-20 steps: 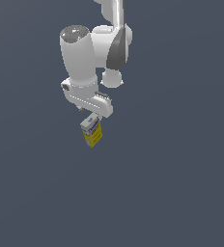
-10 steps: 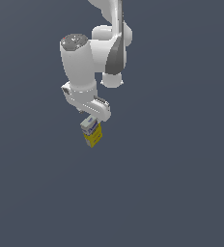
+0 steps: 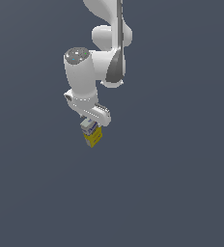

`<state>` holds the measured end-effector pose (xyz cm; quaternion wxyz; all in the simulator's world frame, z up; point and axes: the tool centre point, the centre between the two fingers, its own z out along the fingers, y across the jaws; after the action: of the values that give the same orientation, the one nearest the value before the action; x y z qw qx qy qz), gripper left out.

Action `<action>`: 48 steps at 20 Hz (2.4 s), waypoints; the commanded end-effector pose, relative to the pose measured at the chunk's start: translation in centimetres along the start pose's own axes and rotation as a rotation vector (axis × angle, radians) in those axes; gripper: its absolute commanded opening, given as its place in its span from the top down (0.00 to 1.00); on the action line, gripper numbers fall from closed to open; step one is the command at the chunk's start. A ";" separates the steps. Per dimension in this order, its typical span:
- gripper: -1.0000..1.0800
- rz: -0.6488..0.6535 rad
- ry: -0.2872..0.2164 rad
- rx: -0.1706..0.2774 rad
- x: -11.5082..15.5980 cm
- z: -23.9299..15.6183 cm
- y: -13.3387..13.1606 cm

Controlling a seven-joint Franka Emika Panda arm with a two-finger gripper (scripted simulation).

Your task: Pick up the object and move it to a goal position.

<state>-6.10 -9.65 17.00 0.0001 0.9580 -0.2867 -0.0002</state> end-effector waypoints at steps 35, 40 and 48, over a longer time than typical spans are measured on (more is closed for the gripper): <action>1.00 -0.193 0.026 -0.153 3.2 -3.0 -0.8; 1.00 -0.319 0.041 -0.250 5.0 -6.1 -2.0; 1.00 -0.536 0.066 -0.415 7.4 -10.9 -5.4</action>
<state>2.32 -9.61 26.97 0.1888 0.9809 -0.0393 -0.0251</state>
